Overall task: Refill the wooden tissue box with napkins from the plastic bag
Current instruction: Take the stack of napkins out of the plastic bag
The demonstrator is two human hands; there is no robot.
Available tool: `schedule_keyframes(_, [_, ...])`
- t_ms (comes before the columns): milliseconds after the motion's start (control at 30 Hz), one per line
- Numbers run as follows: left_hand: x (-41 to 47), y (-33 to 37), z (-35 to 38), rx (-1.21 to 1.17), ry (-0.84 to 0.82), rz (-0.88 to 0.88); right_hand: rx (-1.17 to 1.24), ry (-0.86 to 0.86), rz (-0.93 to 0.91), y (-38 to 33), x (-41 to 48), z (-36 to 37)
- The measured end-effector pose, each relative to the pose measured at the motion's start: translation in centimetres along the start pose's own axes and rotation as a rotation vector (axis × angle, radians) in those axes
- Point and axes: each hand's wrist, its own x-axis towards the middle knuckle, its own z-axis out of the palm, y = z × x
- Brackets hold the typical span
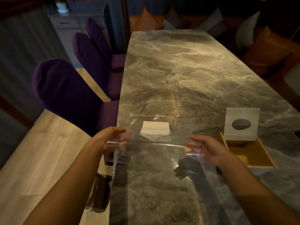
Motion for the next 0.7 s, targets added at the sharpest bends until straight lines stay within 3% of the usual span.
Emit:
schedule_keyframes(267, [0.2, -0.3, -0.7, -0.013, -0.013, 0.053, -0.056, -0.071, -0.100, -1.3, -0.4, 0.7])
schedule_keyframes(367, [0.3, -1.1, -1.8, 0.229, -0.027, 0.097, -0.193, -0.140, -0.020, -0.2, -1.3, 0.4])
schedule_keyframes(467, [0.4, -2.1, -2.3, 0.428, 0.034, 0.145, -0.376, -0.087, 0.068, 2.1, -2.0, 0.4])
schedule_keyframes(600, [1.5, -3.6, -1.8, 0.685, 0.286, 0.228, -0.475, 0.000, 0.153, 6.2, -2.2, 1.6])
schedule_keyframes(700, [2.7, -4.8, -1.3, 1.056, 0.440, 0.259, -0.636, -0.027, 0.326, 8.4, -2.1, 3.3])
